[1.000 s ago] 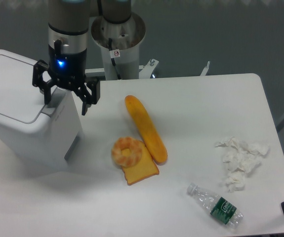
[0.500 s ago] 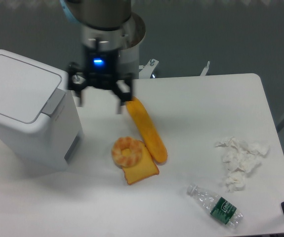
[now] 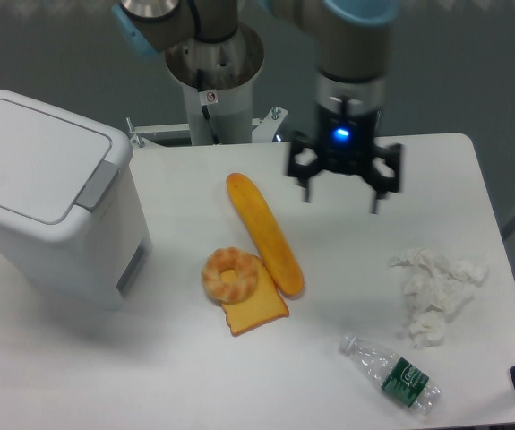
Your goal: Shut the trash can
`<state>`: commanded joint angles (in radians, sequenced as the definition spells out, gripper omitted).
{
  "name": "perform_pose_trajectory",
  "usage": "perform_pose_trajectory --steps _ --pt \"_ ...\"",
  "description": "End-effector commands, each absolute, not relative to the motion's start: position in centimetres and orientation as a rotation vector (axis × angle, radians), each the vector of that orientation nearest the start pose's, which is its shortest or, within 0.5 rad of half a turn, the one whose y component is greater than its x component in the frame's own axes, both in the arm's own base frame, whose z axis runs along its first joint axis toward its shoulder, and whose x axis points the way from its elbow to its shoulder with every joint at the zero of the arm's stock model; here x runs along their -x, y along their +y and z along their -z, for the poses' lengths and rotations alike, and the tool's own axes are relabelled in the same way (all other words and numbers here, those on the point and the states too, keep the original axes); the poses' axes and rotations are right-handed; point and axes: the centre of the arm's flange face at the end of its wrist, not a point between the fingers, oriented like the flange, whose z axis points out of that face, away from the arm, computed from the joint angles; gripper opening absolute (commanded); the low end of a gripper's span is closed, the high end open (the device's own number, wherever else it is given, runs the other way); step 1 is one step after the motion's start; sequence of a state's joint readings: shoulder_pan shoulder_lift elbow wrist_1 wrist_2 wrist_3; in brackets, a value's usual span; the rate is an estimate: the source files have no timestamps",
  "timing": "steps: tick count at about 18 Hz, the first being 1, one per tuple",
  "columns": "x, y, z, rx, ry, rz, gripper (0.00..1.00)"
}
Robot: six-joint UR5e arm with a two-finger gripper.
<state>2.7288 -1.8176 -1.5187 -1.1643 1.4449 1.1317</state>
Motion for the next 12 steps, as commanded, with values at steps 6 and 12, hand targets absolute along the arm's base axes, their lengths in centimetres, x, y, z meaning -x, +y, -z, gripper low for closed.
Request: perform_pose_trajectory --steps 6,12 --pt "54.9 36.0 -38.1 2.987 0.040 -0.175 1.00" --pt "57.0 33.7 -35.8 3.118 0.335 -0.201 1.00"
